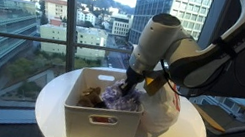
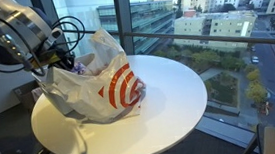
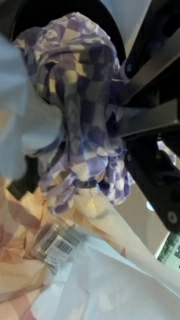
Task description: Remove the objects inside the bag
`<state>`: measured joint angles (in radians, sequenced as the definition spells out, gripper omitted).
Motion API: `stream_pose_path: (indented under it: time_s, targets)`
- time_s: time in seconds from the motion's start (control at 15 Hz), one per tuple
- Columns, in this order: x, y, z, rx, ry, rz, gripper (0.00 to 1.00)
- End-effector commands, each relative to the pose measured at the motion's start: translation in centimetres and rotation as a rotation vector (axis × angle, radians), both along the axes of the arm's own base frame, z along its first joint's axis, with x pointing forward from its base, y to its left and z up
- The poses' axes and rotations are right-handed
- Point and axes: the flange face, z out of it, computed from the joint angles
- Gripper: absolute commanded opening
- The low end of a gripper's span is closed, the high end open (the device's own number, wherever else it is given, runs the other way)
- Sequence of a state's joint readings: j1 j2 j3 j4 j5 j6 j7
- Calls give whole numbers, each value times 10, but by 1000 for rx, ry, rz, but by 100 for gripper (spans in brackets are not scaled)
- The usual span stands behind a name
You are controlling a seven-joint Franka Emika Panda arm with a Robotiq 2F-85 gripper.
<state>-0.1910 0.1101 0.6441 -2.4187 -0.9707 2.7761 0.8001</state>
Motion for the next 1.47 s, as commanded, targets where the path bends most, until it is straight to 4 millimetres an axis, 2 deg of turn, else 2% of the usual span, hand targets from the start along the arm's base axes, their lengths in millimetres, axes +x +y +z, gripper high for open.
stream_pose_path:
  time_s: [0.0,0.07,0.13,0.2,0.33,0.47,0.73,0.87,1.13,1.4]
  targets:
    - [1,19,-10,48,53,92,4]
    - [-1,22,-12,48,62,109,5]
    - [-1,21,-15,38,70,123,15]
    - [-2,21,-18,32,84,131,38]
    - [-4,22,-17,-3,80,153,41]
    - [-13,32,-5,-47,59,189,55]
    - [-21,69,18,-37,63,202,85]
    - [-20,95,39,-15,40,200,99]
    - [-13,128,87,-98,-67,194,100]
    - [-9,150,143,-140,-162,56,100]
